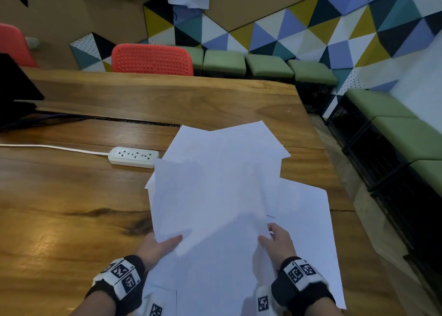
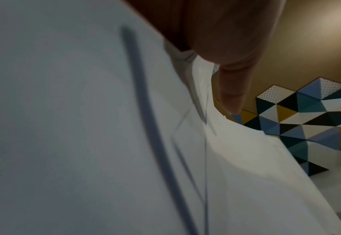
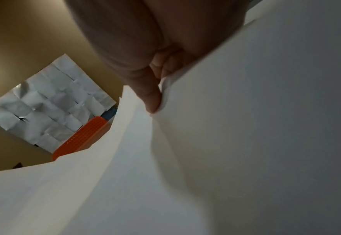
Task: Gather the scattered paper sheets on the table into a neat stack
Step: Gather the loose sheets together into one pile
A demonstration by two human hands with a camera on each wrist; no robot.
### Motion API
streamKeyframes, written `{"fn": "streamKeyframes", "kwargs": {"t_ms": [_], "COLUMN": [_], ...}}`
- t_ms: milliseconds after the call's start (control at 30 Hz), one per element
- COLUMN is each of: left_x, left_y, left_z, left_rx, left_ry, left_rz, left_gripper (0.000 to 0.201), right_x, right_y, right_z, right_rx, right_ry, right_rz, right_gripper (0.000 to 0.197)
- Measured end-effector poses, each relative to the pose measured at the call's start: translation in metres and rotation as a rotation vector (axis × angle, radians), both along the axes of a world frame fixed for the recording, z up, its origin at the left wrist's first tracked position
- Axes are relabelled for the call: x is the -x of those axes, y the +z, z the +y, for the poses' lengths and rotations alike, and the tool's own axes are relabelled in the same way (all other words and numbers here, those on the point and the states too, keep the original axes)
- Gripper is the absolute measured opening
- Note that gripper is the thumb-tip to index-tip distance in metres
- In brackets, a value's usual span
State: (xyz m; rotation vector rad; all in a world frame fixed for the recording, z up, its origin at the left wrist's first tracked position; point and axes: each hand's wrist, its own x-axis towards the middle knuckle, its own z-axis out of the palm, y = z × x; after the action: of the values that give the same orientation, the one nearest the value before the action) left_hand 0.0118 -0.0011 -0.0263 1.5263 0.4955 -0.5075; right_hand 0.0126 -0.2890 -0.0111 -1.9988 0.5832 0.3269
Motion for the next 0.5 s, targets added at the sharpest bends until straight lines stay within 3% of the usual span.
{"fn": "streamKeyframes", "kwargs": {"t_ms": [100,233,300,400,500], "left_x": [0.003,0.006,0.005,-0.003,-0.016], "left_y": [0.000,0.001,0.008,0.031,0.056], "left_z": [-0.002,-0.003,-0.002,0.002,0.004], "left_rx": [-0.064,-0.074,-0.036,0.064,0.146], "left_ry": [-0.019,-0.008,-0.002,0.012,-0.010], "left_rz": [-0.029,-0.042,-0.047,-0.085,-0.124], "left_gripper": [0.052,0.048,0.048,0.049,0.026], "right_x": [-0.001,-0.001,-0.003,-0.008,-0.015], "right_y": [-0.003,-0.011,-0.006,0.011,0.027], "right_z": [0.004,0.007,0.007,-0.004,-0.020], "right_rx": [0.044,0.050,-0.034,-0.204,-0.495], "right_ry": [0.004,0.010,0.008,-0.039,0.011], "right_rz": [-0.041,-0.032,-0.049,-0.118,-0.158], "right_gripper": [0.007,0.024,0.012,0.060,0.092]}}
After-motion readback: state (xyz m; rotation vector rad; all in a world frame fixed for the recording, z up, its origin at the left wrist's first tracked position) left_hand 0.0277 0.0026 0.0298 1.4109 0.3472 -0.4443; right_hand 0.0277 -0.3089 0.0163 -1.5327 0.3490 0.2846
